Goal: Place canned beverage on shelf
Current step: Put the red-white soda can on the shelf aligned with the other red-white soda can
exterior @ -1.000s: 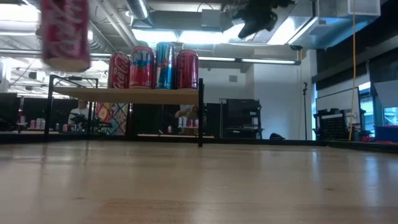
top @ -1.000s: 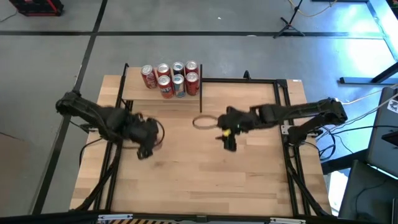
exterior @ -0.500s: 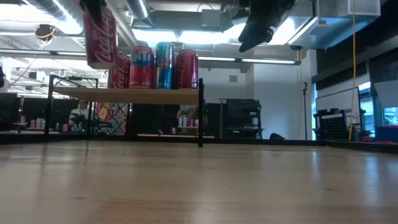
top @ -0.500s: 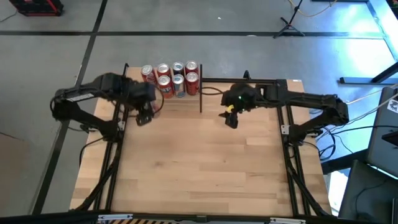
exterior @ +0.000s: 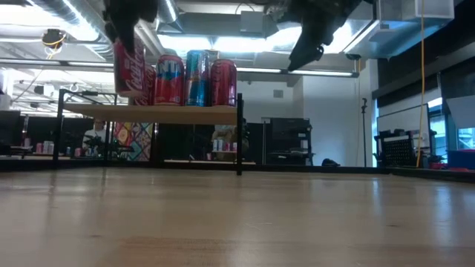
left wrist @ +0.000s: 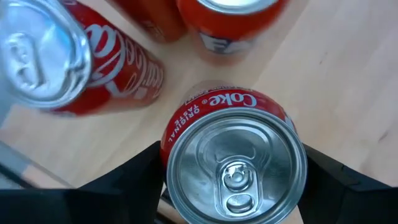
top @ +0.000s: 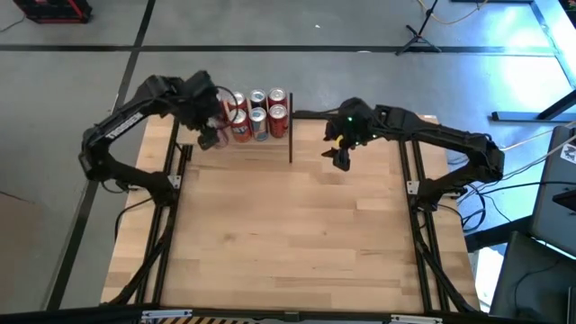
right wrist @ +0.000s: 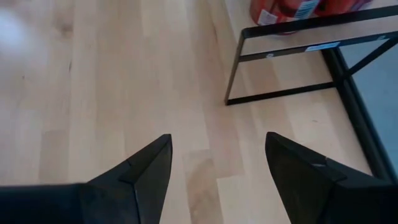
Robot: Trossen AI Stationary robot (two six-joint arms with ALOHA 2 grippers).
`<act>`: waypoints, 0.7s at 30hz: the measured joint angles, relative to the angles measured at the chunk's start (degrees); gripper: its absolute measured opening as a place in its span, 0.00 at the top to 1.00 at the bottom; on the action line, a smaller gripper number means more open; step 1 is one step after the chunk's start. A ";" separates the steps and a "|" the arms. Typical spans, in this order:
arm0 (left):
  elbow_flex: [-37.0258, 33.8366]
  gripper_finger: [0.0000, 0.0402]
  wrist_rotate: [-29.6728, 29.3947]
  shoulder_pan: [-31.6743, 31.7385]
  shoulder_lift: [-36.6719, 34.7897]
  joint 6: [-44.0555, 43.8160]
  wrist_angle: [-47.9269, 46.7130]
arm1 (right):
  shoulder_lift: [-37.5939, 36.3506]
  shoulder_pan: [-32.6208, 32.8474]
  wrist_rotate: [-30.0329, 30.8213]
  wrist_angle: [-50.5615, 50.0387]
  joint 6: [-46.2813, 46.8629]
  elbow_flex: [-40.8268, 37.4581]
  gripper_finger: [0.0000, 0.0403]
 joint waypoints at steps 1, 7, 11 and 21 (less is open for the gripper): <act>0.00 0.34 1.25 1.38 0.75 1.16 0.19 | 0.00 -0.32 -0.01 0.01 -0.59 0.00 0.38; 0.15 0.34 3.95 6.62 5.12 7.11 0.49 | 0.02 -1.15 -0.02 0.01 -2.53 0.00 0.38; 0.24 0.34 5.07 8.39 5.69 10.58 0.42 | 0.04 -1.03 -0.04 0.02 -3.42 0.00 0.38; 0.11 0.34 5.53 11.01 5.77 13.80 1.63 | 0.37 -1.02 -0.02 1.39 -3.40 0.04 0.38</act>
